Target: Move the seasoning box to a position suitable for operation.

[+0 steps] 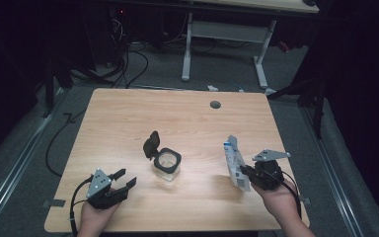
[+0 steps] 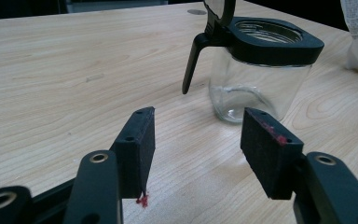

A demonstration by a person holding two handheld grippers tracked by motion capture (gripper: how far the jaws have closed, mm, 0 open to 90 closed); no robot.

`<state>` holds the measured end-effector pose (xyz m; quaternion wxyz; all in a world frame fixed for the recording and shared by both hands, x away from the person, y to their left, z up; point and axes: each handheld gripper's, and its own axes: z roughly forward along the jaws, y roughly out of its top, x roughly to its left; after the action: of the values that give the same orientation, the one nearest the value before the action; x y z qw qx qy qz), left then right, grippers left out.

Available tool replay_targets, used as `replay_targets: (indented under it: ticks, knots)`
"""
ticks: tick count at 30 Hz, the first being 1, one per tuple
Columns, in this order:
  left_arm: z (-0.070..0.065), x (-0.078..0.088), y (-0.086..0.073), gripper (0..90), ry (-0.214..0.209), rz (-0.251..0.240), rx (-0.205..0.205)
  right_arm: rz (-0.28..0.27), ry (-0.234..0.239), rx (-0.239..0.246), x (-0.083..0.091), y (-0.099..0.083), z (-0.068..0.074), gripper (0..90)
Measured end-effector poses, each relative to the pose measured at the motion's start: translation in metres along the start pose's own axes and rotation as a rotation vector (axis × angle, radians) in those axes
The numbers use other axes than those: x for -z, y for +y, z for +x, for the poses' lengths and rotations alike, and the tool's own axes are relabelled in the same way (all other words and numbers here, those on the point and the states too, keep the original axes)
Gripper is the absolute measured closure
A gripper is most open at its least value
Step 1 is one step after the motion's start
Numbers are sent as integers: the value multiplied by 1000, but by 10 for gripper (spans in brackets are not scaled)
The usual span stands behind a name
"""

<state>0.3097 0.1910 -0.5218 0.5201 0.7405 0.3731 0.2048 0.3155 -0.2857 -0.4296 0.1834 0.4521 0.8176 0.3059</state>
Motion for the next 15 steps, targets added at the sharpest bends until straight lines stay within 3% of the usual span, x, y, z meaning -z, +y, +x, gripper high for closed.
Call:
replay_targets:
  ticks: [15]
  knots:
    - [-1,0,0,456,-9,-6,-10,159,18,25,7,14,-2,891]
